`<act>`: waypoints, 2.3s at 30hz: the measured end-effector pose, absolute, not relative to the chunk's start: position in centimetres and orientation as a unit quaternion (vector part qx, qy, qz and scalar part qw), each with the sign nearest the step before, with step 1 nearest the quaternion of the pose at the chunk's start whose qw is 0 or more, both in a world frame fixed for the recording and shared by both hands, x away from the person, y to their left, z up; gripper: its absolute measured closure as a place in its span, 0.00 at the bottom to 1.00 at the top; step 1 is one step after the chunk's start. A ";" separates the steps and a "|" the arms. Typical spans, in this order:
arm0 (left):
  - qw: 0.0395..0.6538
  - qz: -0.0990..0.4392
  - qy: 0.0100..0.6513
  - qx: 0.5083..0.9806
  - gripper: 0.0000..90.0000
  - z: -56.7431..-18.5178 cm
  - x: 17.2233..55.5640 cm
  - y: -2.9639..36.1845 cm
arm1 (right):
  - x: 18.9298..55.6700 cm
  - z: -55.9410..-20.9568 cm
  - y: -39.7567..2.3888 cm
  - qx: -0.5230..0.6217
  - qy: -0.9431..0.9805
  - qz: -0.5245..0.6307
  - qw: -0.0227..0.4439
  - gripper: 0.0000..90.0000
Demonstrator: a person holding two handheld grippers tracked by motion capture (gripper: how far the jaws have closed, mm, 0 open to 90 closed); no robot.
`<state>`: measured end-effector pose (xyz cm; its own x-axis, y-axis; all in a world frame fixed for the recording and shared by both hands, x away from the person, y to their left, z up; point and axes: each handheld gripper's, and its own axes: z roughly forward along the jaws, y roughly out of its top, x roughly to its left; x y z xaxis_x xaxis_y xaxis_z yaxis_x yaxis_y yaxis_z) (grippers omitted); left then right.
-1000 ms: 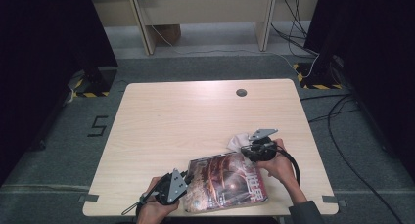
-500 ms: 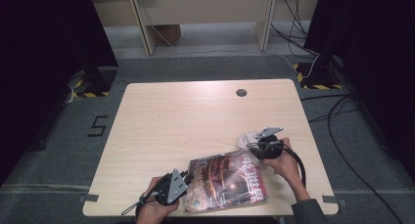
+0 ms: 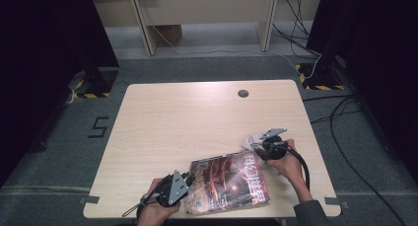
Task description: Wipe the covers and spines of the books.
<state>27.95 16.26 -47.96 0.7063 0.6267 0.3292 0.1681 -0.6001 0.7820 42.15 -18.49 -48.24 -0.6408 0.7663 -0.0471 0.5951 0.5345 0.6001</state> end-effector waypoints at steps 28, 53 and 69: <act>0.382 0.303 0.237 0.840 0.83 -47.9 27.9 16.4 | 41.9 -46.6 -18.8 0.390 0.852 0.312 0.155 0.81; 0.377 0.305 0.233 0.843 0.83 -48.0 27.9 16.3 | 39.0 -44.9 -11.9 0.294 0.876 0.360 0.128 0.81; 0.372 0.314 0.226 0.844 0.82 -48.0 27.8 16.1 | 36.1 -42.5 -7.1 0.220 0.881 0.399 0.130 0.81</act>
